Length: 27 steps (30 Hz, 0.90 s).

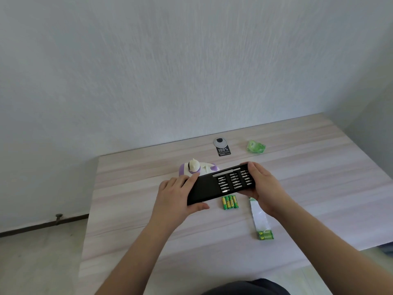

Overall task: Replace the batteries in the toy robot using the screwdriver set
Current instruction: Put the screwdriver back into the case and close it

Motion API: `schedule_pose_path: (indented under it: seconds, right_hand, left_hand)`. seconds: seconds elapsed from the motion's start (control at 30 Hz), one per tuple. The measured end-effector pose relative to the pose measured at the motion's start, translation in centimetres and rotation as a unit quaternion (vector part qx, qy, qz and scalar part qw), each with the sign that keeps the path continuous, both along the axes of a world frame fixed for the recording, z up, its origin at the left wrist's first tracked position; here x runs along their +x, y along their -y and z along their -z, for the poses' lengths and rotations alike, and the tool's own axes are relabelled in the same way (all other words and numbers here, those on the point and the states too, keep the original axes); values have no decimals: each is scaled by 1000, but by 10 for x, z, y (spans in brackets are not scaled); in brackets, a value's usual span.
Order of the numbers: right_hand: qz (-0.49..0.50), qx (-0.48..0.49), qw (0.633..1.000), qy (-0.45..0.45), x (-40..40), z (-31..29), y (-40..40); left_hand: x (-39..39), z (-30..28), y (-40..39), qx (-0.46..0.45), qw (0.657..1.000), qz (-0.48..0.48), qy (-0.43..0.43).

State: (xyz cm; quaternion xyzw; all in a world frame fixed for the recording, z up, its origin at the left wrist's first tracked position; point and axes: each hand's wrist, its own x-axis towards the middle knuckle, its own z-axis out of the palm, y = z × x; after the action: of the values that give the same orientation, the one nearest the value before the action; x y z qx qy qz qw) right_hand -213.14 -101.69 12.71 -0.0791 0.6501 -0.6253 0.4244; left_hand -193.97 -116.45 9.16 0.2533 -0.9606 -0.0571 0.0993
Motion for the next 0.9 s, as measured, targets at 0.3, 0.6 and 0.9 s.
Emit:
schedule_pose_path:
  seconds: [0.3, 0.6, 0.9]
  right_hand:
    - [41, -3, 999, 9, -4, 4, -5]
    - [53, -22, 997, 45, 2, 1, -3]
    - [10, -25, 997, 74, 20, 4, 1]
  left_hand:
    - [8, -28, 11, 592, 716, -260, -264]
    - [6, -35, 3, 681, 581, -290, -339]
    - [4, -39, -4, 681, 594, -277, -327]
